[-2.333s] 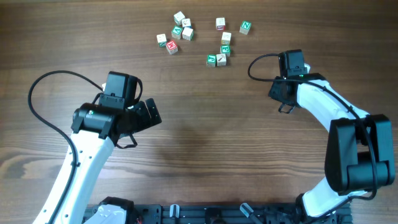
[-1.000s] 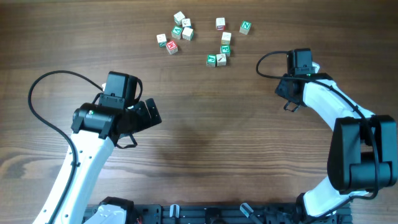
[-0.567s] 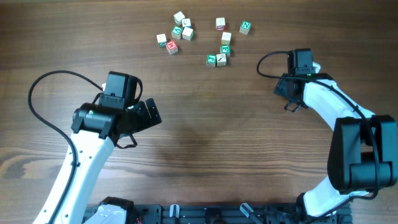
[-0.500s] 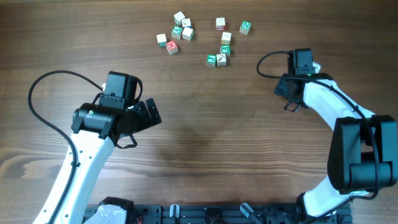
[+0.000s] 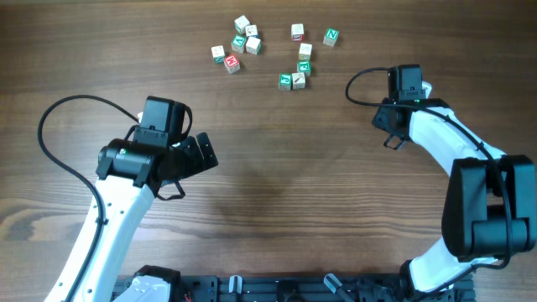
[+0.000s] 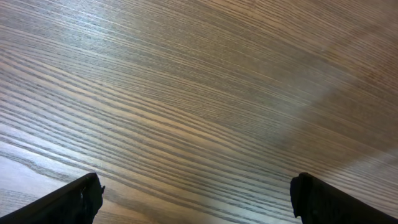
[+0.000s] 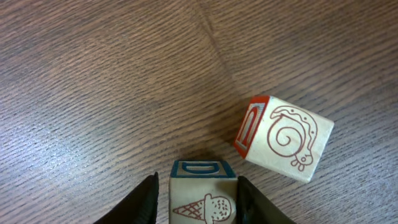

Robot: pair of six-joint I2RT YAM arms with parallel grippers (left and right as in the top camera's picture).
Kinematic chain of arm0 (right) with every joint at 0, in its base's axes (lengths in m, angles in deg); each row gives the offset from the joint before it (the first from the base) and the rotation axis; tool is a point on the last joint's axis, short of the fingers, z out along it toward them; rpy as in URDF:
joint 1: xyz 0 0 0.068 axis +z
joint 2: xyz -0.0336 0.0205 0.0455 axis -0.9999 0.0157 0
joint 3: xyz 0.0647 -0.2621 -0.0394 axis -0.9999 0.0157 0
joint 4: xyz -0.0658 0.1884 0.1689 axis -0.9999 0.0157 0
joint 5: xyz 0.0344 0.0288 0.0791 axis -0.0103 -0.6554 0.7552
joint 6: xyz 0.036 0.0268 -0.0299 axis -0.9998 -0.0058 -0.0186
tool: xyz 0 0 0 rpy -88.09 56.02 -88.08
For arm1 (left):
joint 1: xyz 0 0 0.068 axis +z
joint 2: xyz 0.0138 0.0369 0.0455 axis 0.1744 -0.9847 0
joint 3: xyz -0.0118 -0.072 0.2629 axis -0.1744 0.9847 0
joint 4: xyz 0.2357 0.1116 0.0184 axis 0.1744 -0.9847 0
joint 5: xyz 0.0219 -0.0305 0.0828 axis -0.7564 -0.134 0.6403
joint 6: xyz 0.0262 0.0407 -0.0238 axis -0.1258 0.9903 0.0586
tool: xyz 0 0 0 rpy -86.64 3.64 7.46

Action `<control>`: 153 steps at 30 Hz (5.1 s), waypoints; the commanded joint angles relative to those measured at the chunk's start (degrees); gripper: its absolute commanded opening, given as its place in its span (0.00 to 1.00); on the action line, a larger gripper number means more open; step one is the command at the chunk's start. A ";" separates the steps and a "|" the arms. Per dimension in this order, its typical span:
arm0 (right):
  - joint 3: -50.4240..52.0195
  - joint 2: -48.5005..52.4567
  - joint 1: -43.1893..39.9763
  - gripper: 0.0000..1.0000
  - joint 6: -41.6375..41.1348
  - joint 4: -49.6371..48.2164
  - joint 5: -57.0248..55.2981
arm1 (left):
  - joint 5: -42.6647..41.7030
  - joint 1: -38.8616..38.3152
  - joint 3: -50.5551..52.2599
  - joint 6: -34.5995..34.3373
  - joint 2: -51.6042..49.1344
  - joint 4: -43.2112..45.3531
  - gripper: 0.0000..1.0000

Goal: Form a circle

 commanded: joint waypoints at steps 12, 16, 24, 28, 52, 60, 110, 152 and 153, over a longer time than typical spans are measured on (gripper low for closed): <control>-0.76 -0.81 -0.33 0.38 0.98 -0.33 -1.29 | -0.48 0.44 0.17 0.28 0.13 0.00 1.00; -0.76 -0.81 -0.33 0.34 0.92 -0.31 -1.49 | -0.48 0.44 0.17 0.28 0.13 0.00 1.00; -0.76 -0.81 -0.35 0.35 0.85 -0.24 -2.54 | -0.48 0.44 0.17 0.28 0.13 0.00 1.00; -0.76 -0.81 -0.35 0.34 0.83 -0.26 -2.56 | -0.48 0.44 0.17 0.28 0.13 0.00 1.00; -0.76 -20.63 0.83 1.00 1.86 4.50 15.56 | -0.48 0.44 0.17 0.26 0.13 0.00 1.00; -0.79 -7.43 12.74 0.99 2.29 -15.39 18.14 | -0.48 0.44 0.17 0.26 0.13 0.00 1.00; -29.90 -14.78 16.22 0.24 -2.47 19.78 0.44 | -0.48 0.44 0.17 0.28 0.13 0.00 1.00; 8.04 -10.21 1.60 0.24 -42.60 5.05 -8.81 | -0.48 0.44 0.17 0.26 0.13 0.00 1.00; 8.04 -9.90 1.57 0.24 -42.69 5.07 -8.87 | -0.48 0.44 0.17 0.28 0.13 0.00 1.00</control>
